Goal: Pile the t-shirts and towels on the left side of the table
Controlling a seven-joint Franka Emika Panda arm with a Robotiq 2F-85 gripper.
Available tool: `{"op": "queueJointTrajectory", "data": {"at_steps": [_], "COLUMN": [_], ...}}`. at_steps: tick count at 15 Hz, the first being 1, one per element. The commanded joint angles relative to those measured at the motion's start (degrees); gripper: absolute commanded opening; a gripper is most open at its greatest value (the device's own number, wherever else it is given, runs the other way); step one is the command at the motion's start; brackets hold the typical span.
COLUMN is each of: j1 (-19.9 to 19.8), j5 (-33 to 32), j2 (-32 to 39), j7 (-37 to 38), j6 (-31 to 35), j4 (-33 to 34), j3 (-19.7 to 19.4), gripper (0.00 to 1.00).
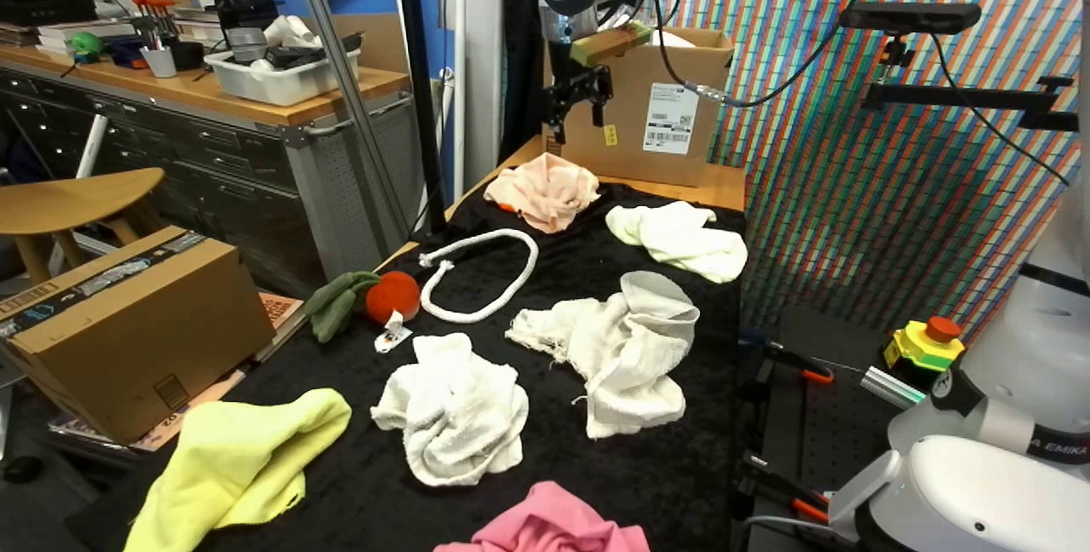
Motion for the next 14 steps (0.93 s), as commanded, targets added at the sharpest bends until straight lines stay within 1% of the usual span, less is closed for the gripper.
{"op": "queueJointTrajectory", "data": {"at_steps": [1,7,14], "j1": [-0.90,-2.81,-5.90], "j5": [1.94,4.48,5.89], "j2": [8.16,17.74,28.46], "j7": [-1.62,-1.20,-1.79], "j6": [-5.97,-14.17,-21.75], "j4": [14.20,30.18,45.56], "j3": [-0.59,-0.29,-0.32], "gripper": [1.00,1.00,1.00]}}
